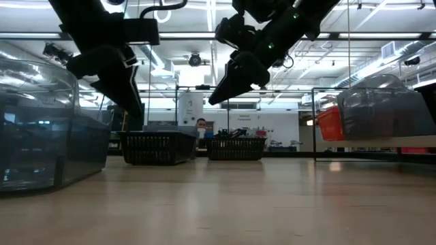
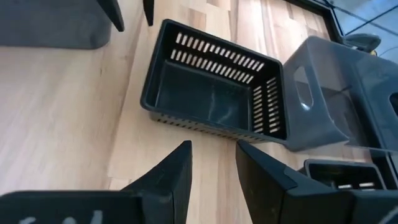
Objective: Stack baskets on shelf by color
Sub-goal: Stack bottom black bin on top of the black bin on the shelf
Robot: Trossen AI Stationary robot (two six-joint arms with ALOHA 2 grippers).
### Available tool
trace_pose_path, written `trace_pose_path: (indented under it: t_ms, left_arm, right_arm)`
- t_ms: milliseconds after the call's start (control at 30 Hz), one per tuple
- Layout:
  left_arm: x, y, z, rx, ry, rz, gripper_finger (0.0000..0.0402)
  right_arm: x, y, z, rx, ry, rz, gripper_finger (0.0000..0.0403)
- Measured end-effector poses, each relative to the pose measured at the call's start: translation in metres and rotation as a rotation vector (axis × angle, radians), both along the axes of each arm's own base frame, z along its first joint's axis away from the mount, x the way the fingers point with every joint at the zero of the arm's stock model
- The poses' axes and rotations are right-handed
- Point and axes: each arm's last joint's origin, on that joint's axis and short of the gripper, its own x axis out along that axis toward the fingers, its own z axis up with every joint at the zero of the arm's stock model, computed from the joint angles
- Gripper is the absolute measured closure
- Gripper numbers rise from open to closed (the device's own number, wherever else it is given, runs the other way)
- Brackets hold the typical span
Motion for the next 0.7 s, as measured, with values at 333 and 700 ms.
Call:
trace_pose_path:
  t_ms: [333,700]
  left_arm:
    - [0.016,0.008,-0.001,-0.001,-0.047,-0.060,0.0285]
    - [0.030,0.016,-0.040,0.037,0.123,-0.106,0.0285]
  right_arm:
    - [-0.003,-0.003,-0.003,0.042,0.029,-0.046,0.0273]
    - [-0.014,-0.001,-0.007,0.144,0.122,-0.147,0.0273]
